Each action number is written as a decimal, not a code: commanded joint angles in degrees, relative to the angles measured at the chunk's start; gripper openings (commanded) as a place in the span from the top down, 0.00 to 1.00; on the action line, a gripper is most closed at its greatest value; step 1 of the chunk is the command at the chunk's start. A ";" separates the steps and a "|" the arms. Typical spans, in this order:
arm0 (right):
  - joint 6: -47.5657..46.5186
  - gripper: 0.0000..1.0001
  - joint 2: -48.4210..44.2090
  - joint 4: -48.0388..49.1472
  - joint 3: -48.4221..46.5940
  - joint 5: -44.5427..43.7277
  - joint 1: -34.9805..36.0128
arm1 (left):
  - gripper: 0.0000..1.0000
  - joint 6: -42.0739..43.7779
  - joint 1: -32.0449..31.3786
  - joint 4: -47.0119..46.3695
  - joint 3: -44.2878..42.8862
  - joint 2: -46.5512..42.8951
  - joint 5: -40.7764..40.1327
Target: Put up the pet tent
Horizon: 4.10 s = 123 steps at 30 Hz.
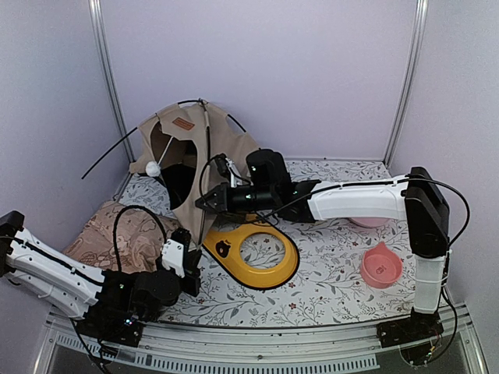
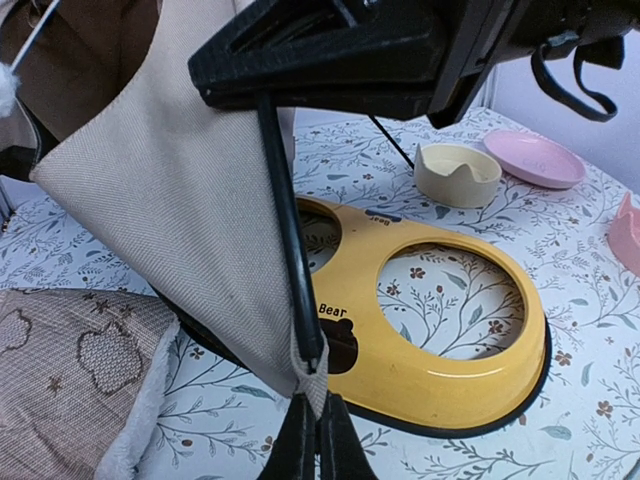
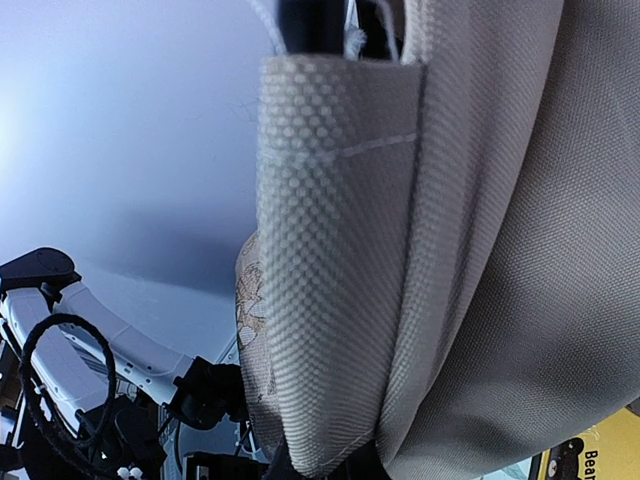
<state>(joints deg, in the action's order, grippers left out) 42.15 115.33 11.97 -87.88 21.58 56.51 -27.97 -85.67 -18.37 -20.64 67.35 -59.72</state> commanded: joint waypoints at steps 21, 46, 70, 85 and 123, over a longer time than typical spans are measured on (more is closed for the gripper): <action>-4.05 1.00 -0.83 9.03 -0.60 -13.92 -3.80 | 1.00 4.93 -2.88 -0.53 -1.68 -2.57 15.18; -3.93 1.00 -1.35 9.16 3.62 -13.18 -1.58 | 0.96 3.30 9.20 -1.52 -0.08 -14.71 27.49; -5.22 1.00 -3.91 1.83 -2.68 -10.56 -1.36 | 0.74 4.53 18.97 7.10 1.27 -18.37 27.62; -5.23 1.00 -6.97 -1.08 -3.01 -9.07 -1.36 | 0.72 26.90 19.14 -14.18 1.35 -3.94 23.49; -5.41 1.00 -8.89 -3.09 -3.09 -7.96 -1.38 | 0.78 39.16 21.47 -24.78 0.14 5.48 20.58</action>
<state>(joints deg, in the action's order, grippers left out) 37.43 109.93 7.11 -88.66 13.67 55.42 10.28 -65.30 -41.08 -19.64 72.05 -39.64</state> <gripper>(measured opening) 0.047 0.219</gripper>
